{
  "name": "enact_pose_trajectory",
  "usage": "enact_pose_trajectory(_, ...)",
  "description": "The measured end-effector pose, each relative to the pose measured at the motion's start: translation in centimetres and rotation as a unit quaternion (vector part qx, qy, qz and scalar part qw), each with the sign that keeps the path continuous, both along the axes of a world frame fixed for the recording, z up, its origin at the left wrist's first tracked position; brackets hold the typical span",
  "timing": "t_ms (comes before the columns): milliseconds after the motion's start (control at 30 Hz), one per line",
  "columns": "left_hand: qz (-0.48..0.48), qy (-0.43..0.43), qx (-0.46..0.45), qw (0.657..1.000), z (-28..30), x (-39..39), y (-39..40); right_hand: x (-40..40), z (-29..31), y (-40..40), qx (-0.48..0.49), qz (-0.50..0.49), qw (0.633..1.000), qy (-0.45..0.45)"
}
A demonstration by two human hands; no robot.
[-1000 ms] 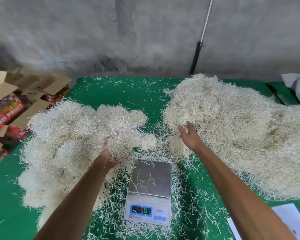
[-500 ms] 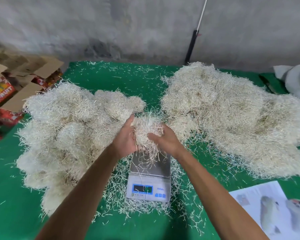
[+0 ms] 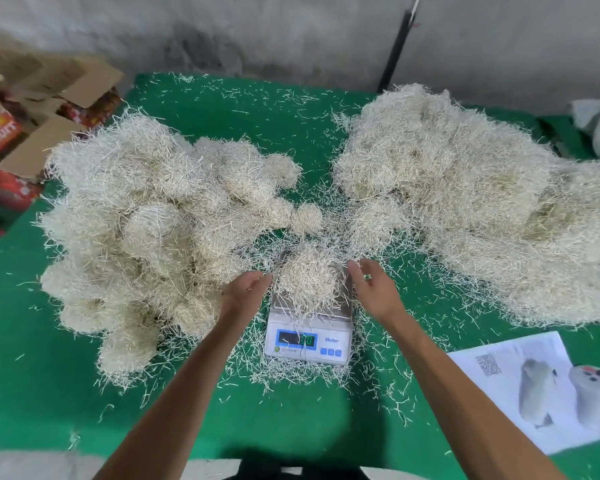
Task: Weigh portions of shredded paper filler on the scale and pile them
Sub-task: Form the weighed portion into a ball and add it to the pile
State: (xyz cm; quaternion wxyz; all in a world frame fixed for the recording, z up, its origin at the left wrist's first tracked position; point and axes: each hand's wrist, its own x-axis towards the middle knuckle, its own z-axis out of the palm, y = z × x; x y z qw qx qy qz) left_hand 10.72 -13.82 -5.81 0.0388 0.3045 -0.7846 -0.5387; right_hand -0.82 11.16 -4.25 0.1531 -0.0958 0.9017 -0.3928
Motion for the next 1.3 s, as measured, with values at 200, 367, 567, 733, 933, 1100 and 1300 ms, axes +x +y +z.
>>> enact_pose_trajectory(200,0.024,0.032,0.071,0.997,-0.9,1.4,0.0,1.4,-0.6,-0.1,-0.022,-0.011,1.000,0.007)
enact_pose_trajectory(367,0.040,0.053,0.128,0.990,-1.0,1.9,-0.1,2.5,-0.9,-0.2,0.016,0.046,0.998,0.040)
enact_pose_trajectory(567,0.065,0.060,0.162,0.983,-0.6,2.0,0.2,2.3,-1.1,-0.2,0.024,0.042,0.998,0.042)
enact_pose_trajectory(733,0.075,0.066,0.175,0.980,-0.5,2.5,0.1,2.2,-1.0,-0.4,0.017,0.036,0.998,0.042)
enact_pose_trajectory(933,0.093,0.047,0.188,0.977,-1.6,3.0,-0.1,1.4,-1.1,-1.2,0.020,-0.018,0.998,0.059)
enact_pose_trajectory(1100,0.100,0.022,0.216,0.971,-2.7,3.4,-0.5,0.8,-1.3,-2.1,0.004,-0.060,0.996,0.061)
enact_pose_trajectory(1300,0.118,-0.033,0.269,0.955,-2.5,1.8,0.5,-0.5,-1.4,-5.0,0.027,-0.073,0.996,0.045)
